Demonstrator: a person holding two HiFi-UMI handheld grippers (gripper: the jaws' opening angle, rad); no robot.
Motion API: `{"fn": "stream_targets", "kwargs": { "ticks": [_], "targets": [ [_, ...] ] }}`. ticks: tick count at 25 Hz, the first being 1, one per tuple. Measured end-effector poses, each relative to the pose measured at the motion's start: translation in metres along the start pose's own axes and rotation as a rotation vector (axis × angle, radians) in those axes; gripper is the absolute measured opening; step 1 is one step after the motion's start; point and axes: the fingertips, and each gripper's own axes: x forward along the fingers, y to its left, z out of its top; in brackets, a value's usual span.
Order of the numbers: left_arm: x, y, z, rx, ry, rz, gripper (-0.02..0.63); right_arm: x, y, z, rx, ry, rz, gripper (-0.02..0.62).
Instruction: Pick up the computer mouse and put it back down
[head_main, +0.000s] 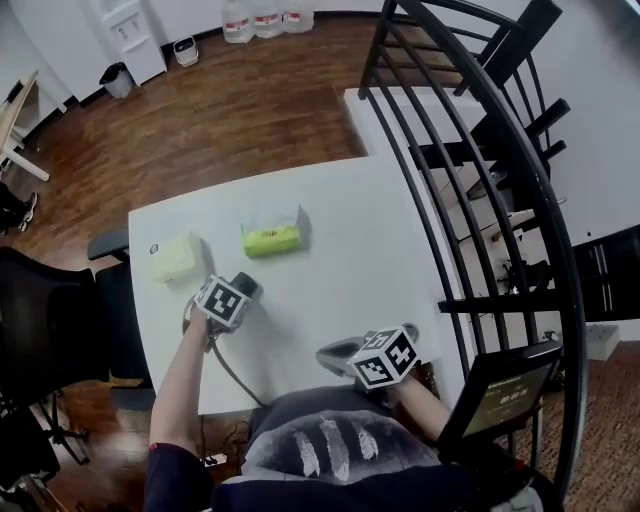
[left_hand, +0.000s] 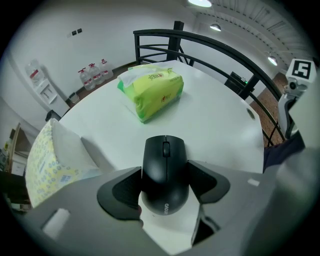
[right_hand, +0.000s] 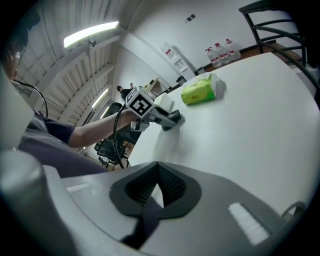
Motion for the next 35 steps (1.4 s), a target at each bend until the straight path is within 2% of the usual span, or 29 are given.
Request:
{"fn": "stream_targets", "kwargs": {
  "ticks": [7, 10, 17, 23, 35],
  "targets": [
    [-0.023, -0.017, 0.019, 0.015, -0.087, -0.018, 0.302, -0.003, 0.000, -0.006, -0.009, -0.008, 0.001, 0.003],
    [-0.044, -0.027, 0.023, 0.036, -0.117, -0.014, 0.302, -0.005, 0.001, -0.008, -0.010, -0.008, 0.002, 0.003],
    [-0.104, -0.059, 0.035, 0.090, -0.250, -0.052, 0.304, -0.005, 0.005, -0.008, -0.036, 0.003, 0.021, 0.003],
    [-0.161, -0.075, 0.038, 0.165, -0.311, 0.007, 0.304, -0.007, 0.005, -0.011, -0.055, 0.013, 0.037, 0.003],
    [-0.284, -0.114, 0.035, 0.254, -0.473, 0.076, 0.304, -0.006, 0.019, -0.020, -0.103, 0.047, 0.069, 0.003]
  ]
}}
